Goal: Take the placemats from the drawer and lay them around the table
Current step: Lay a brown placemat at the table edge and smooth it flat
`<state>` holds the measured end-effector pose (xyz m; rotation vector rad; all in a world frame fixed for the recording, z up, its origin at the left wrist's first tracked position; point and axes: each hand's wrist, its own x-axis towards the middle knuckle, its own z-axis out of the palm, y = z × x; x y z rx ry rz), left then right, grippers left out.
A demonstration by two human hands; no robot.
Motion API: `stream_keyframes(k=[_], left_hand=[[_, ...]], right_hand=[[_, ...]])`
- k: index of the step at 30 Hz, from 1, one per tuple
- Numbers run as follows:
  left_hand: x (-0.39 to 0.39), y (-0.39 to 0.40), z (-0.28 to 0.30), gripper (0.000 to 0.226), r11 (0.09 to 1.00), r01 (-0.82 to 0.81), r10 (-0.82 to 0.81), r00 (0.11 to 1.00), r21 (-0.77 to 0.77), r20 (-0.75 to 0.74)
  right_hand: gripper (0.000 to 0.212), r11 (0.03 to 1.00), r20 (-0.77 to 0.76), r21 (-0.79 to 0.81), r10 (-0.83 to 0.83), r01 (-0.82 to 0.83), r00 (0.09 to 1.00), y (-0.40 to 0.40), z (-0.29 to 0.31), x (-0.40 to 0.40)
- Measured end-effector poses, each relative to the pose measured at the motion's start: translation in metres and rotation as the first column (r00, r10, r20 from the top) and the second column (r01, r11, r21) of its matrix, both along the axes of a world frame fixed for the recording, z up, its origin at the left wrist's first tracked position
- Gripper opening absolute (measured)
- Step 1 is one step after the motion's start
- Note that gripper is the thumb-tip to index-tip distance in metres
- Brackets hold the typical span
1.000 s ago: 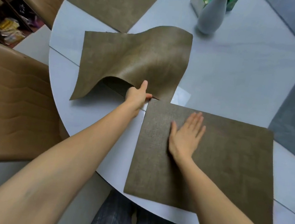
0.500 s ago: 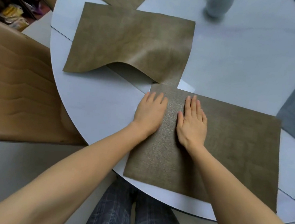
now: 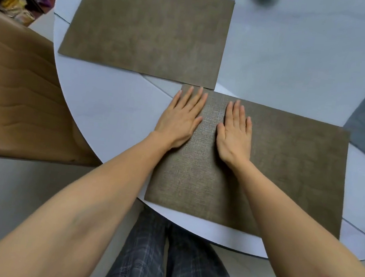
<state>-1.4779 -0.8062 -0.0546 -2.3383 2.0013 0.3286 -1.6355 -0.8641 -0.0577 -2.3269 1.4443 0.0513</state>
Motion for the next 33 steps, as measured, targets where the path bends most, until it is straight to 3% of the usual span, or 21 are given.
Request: stream_keyframes(k=[3, 6, 8, 12, 15, 19, 22, 26, 33], left_hand=[[-0.002, -0.002, -0.003, 0.057, 1.0, 0.001, -0.001, 1.0, 0.022, 0.012], [0.0, 0.001, -0.001, 0.061, 0.975, -0.217, 0.215, 0.975, 0.041, 0.053], [-0.006, 0.01, 0.001, 0.063, 0.954, -0.297, 0.294, 0.953, 0.032, 0.077], [-0.052, 0.036, 0.004, 0.063, 0.999, -0.039, 0.038, 0.997, 0.002, 0.061], [-0.078, 0.033, 0.004, 0.059, 0.998, -0.036, 0.039, 0.998, 0.051, -0.054], [-0.08, 0.028, 0.006, 0.058, 0.995, -0.069, 0.074, 0.995, 0.078, -0.065], [-0.08, 0.028, 0.007, 0.058, 0.994, -0.049, 0.055, 0.996, 0.098, -0.065], [-0.081, 0.036, 0.004, 0.059, 0.994, -0.045, 0.049, 0.998, 0.1, -0.041], [-0.061, 0.158, -0.01, 0.063, 0.996, 0.086, -0.086, 0.996, 0.002, -0.013]], right_hand=[[0.058, 1.0, 0.013, 0.026, 0.009, -0.009, 1.0, -0.001, 0.0, 0.0], [0.059, 0.997, 0.053, 0.074, 0.018, -0.022, 0.998, -0.006, 0.001, -0.001], [0.057, 0.988, 0.162, 0.153, -0.004, -0.021, 0.987, -0.011, 0.005, -0.004], [0.047, 0.989, 0.384, 0.149, -0.084, 0.028, 0.919, -0.008, 0.013, -0.021], [0.048, 0.999, 0.282, 0.039, -0.035, 0.025, 0.959, -0.004, 0.01, -0.041], [0.053, 0.994, 0.072, -0.092, 0.057, -0.05, 0.996, 0.009, -0.002, -0.088], [0.057, 0.979, -0.039, -0.166, -0.127, 0.119, 0.991, 0.03, -0.008, -0.13], [0.061, 0.915, -0.099, -0.169, -0.386, 0.367, 0.917, 0.073, -0.009, -0.15], [0.064, 0.962, -0.085, -0.191, -0.211, 0.192, 0.974, 0.141, -0.013, -0.11]])
